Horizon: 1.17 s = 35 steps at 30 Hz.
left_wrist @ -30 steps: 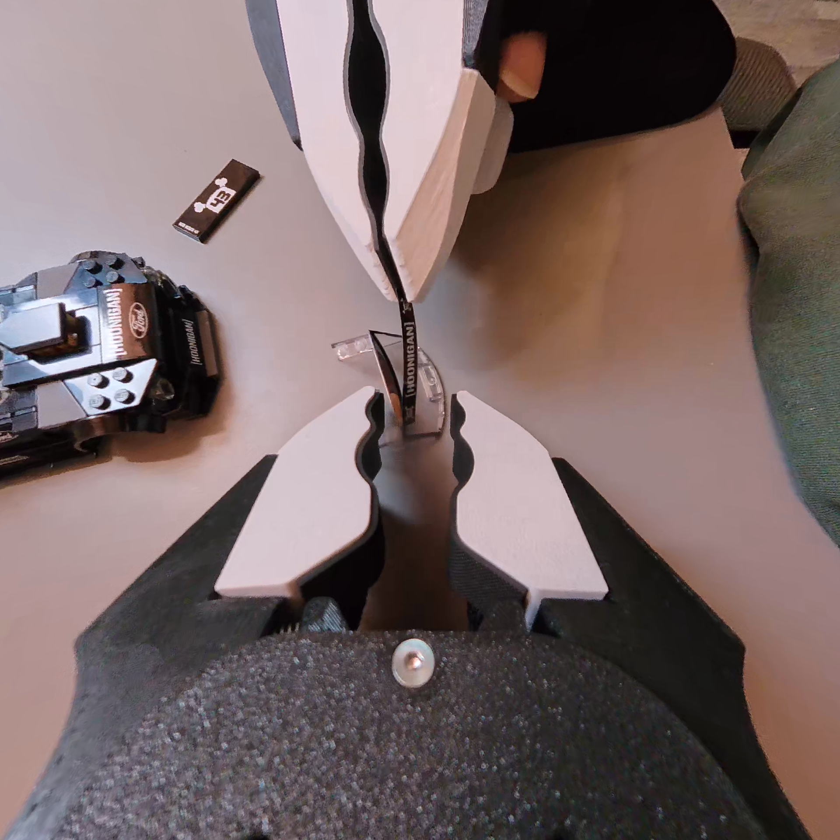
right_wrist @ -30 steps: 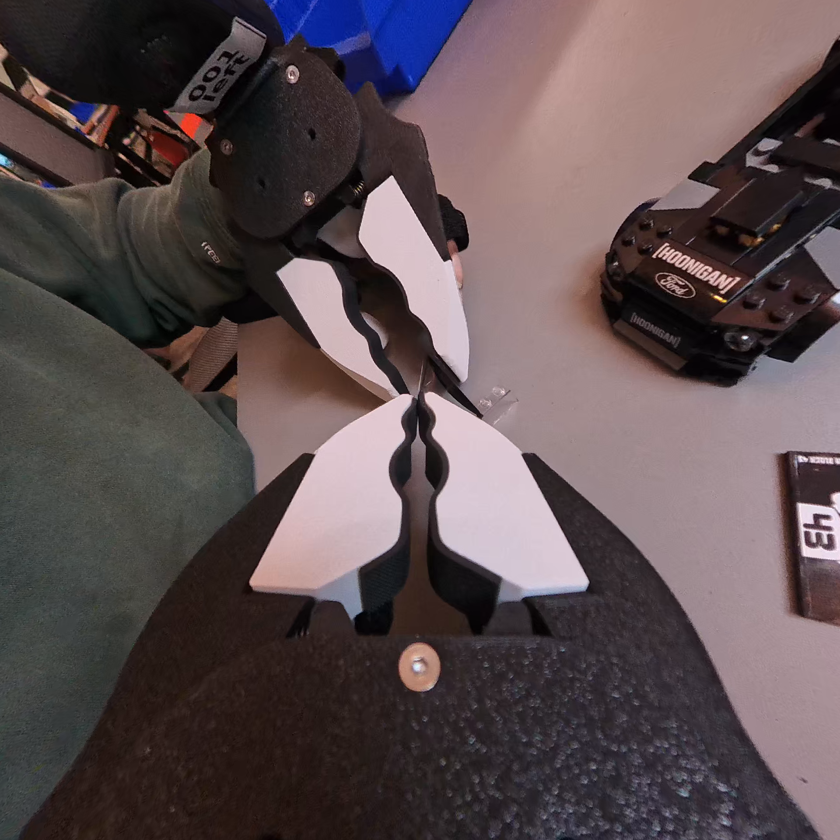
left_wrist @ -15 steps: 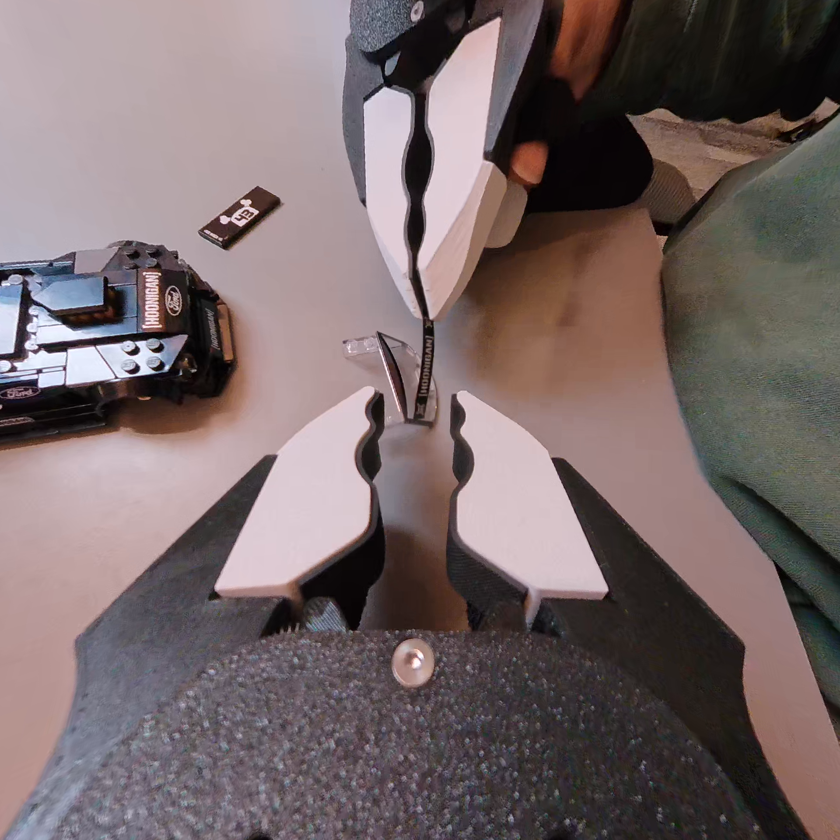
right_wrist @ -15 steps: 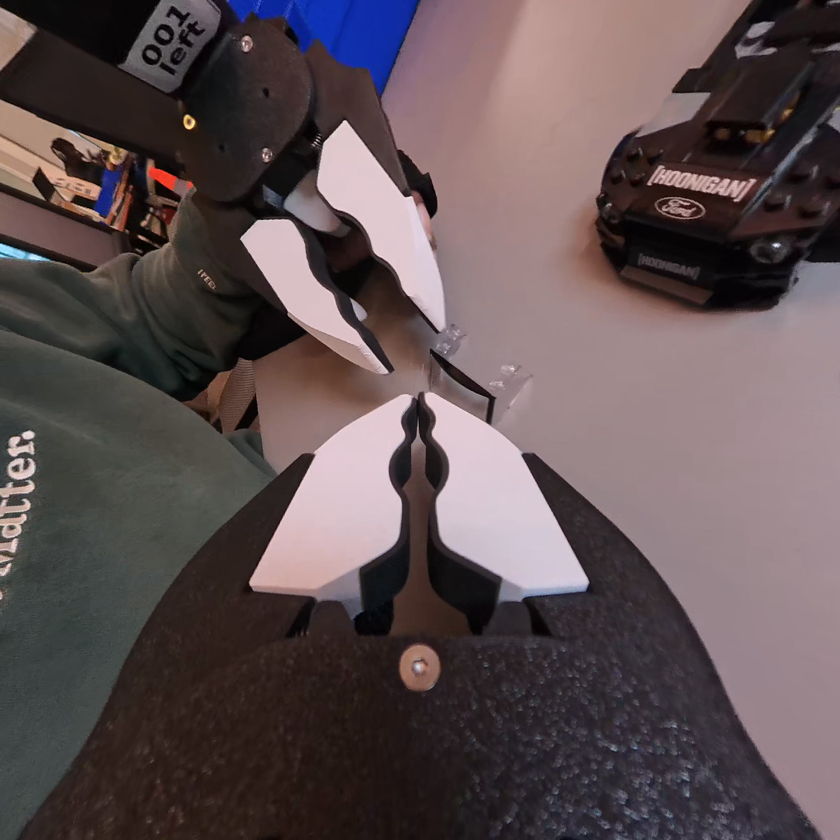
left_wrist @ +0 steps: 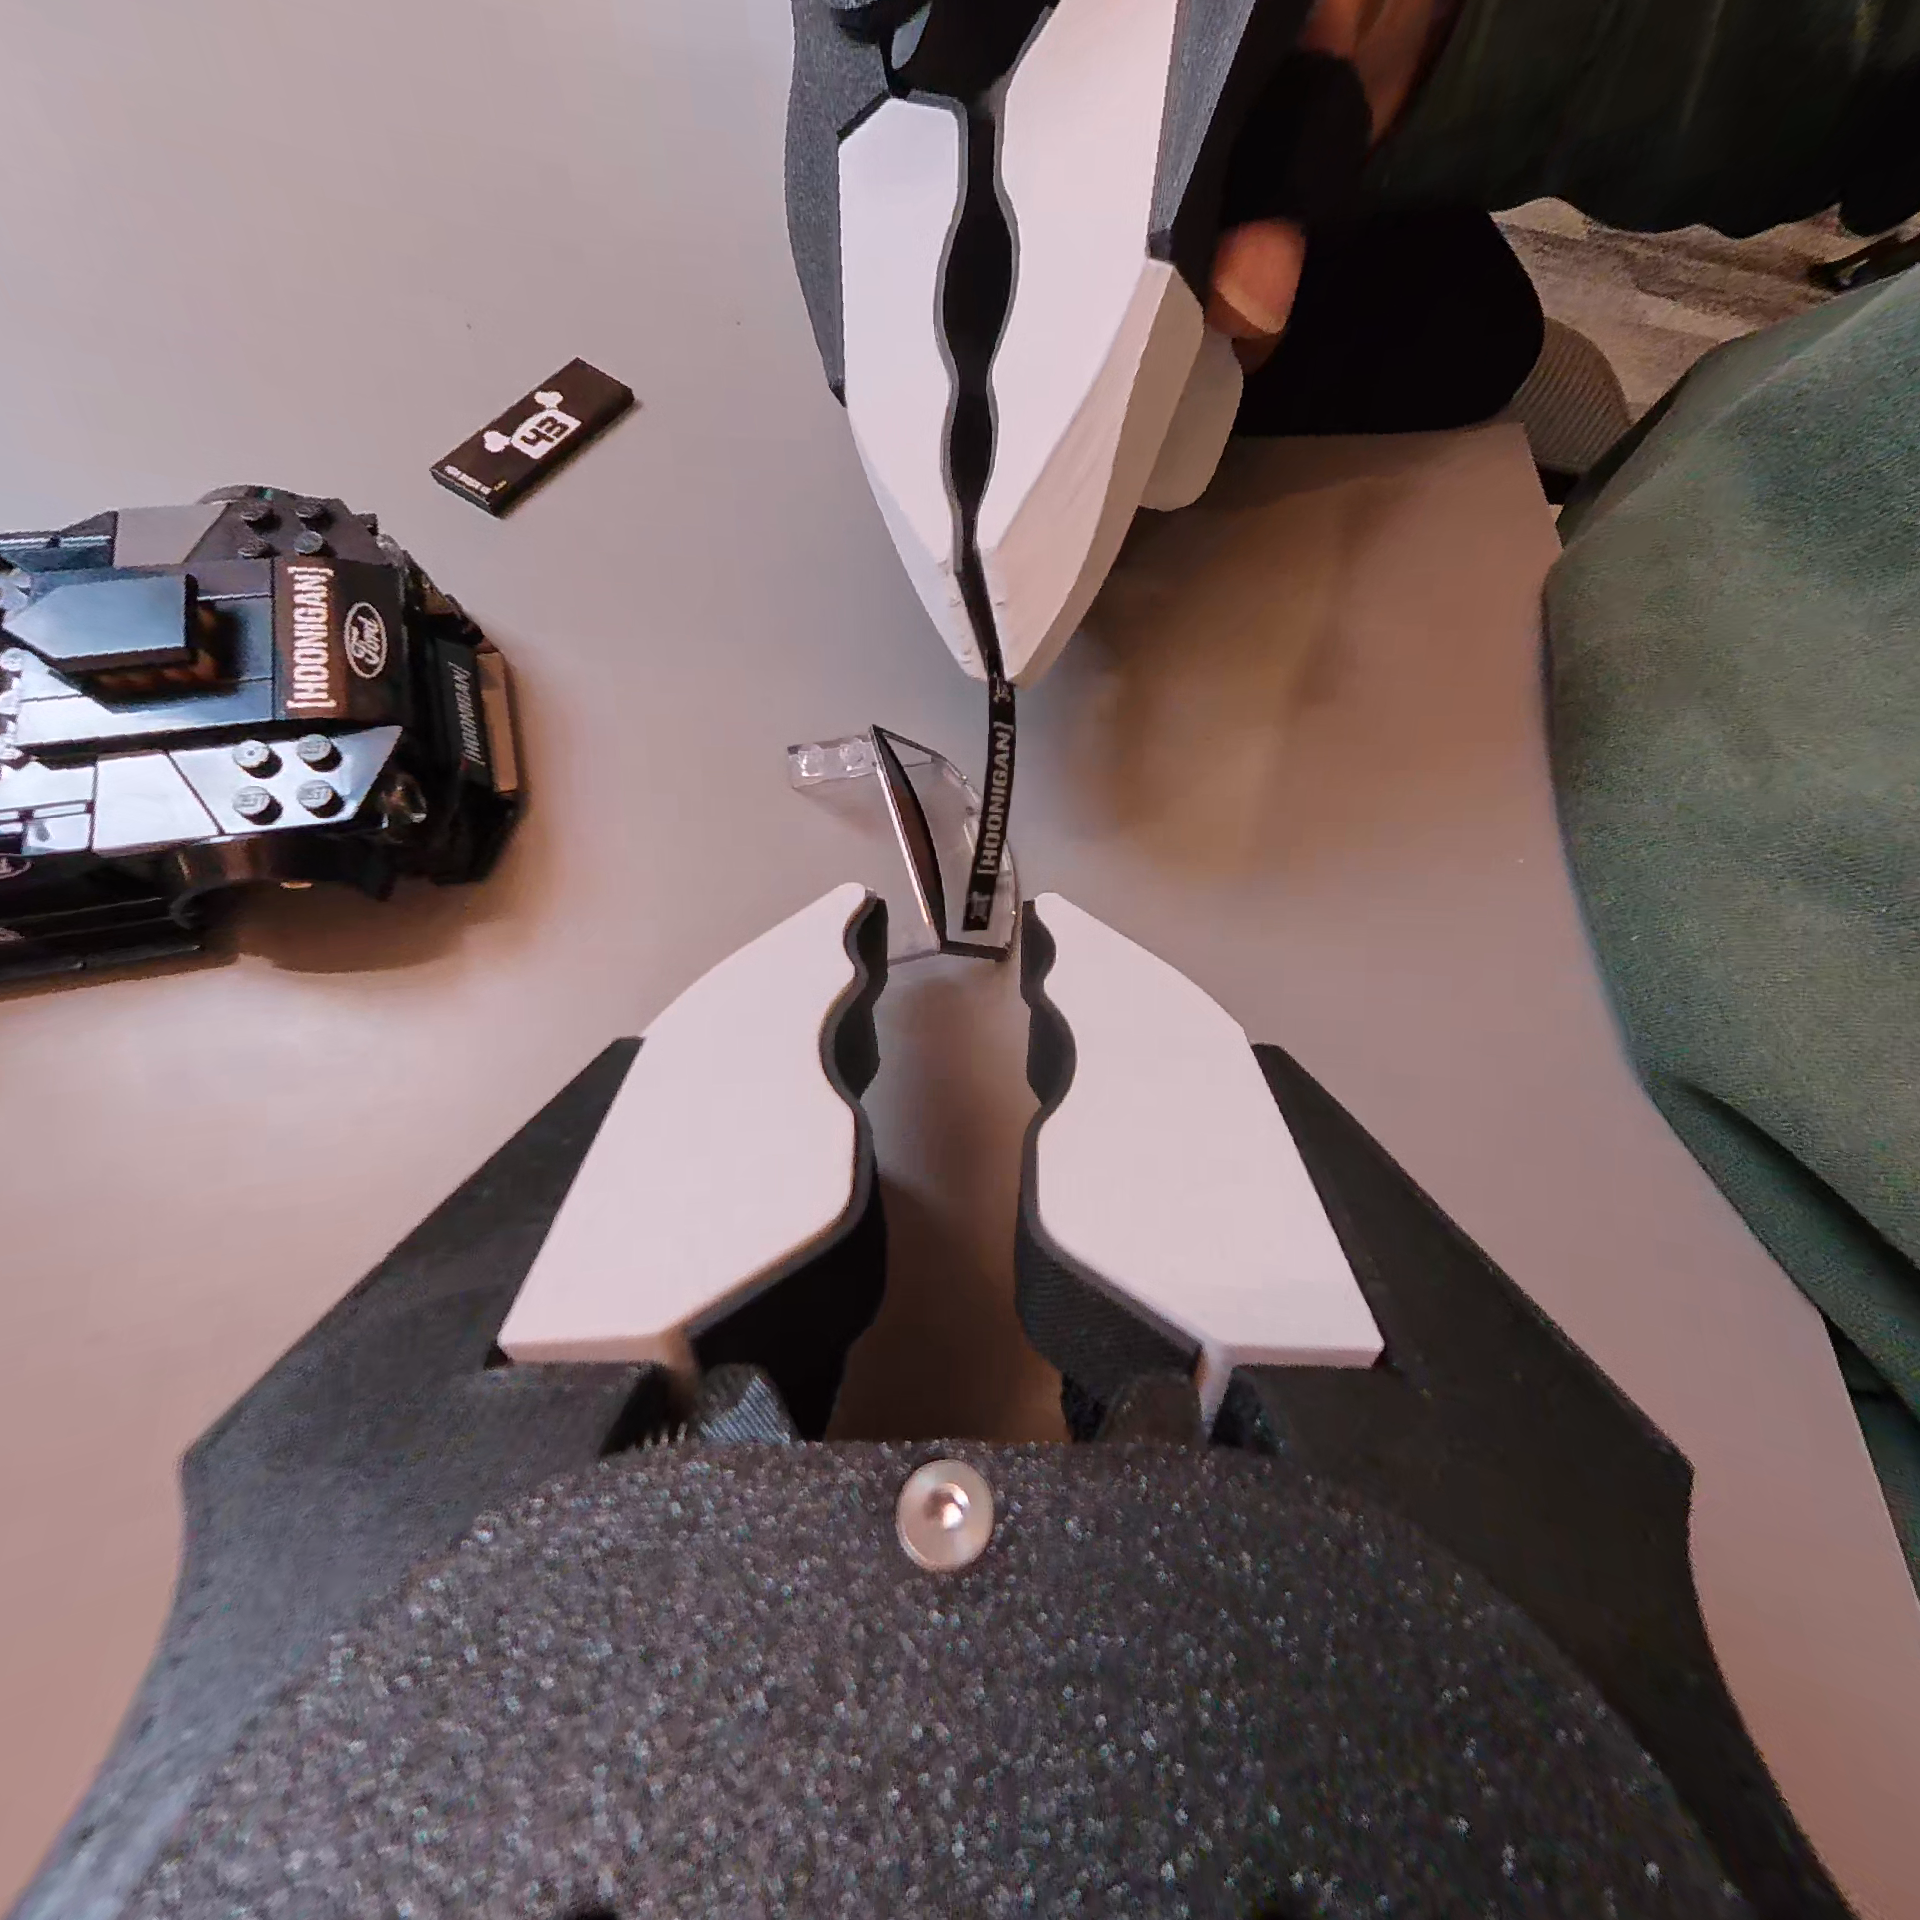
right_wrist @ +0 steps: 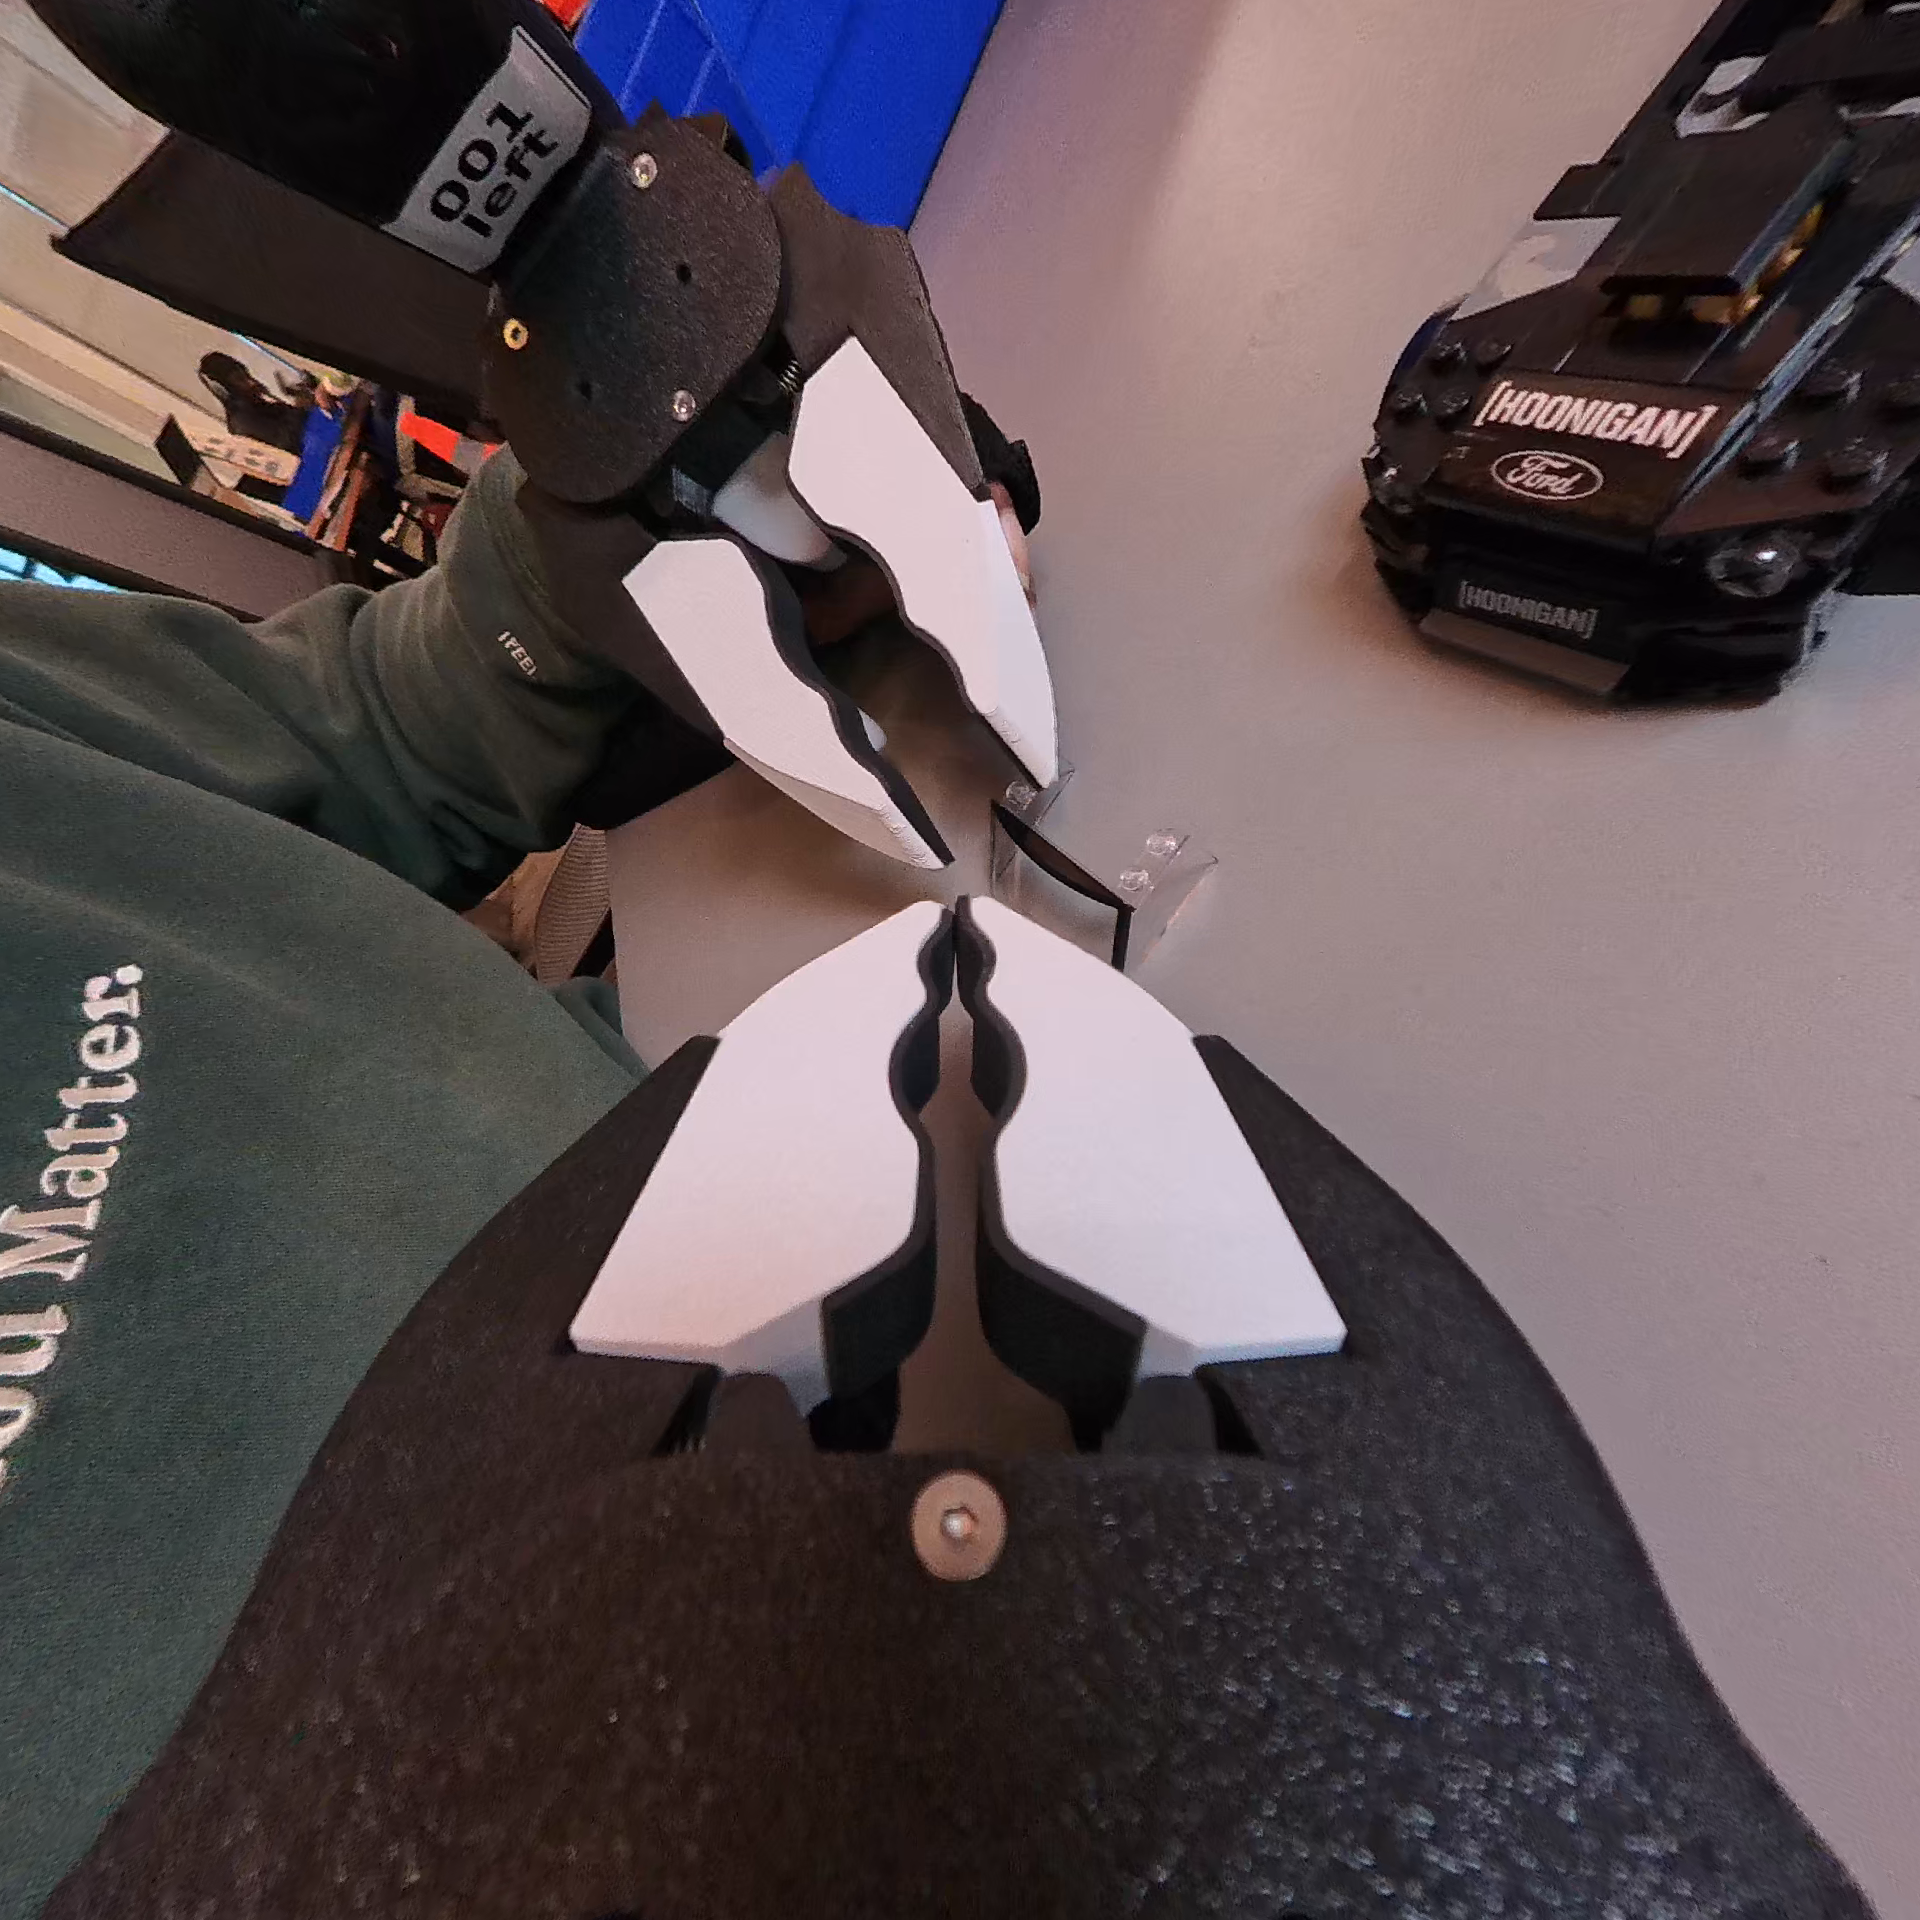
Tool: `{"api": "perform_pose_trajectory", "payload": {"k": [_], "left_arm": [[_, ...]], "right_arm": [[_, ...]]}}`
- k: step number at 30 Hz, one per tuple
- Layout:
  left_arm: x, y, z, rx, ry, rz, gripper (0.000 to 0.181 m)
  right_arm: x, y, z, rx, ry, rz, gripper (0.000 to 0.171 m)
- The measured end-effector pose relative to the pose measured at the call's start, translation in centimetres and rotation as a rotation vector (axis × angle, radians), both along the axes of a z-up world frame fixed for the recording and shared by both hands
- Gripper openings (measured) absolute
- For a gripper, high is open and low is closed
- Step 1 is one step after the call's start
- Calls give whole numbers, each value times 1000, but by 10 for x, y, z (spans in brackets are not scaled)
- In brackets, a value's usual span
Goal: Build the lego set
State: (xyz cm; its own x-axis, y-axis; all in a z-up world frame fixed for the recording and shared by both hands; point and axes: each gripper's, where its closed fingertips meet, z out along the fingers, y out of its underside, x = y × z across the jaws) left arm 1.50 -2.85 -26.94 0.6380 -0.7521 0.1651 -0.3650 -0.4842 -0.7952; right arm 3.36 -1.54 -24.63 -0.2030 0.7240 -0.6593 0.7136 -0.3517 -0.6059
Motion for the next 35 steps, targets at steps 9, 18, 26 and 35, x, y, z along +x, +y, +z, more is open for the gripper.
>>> {"api": "perform_pose_trajectory", "payload": {"k": [9, 18, 26, 35], "left_arm": [[-1, 0, -1, -10, -5, 6, 19], [-2, 1, -1, -15, -7, 10, 18], [-2, 1, -1, -19, -8, 11, 17], [-1, 1, -2, -24, -4, 8, 14]], "right_arm": [[-1, 1, -5, 16, -21, -9, 0], [-1, 0, -6, 17, -23, -3, 0], [-1, 0, -6, 21, -24, -2, 0], [-1, 0, -7, 28, -25, -6, 0]]}}
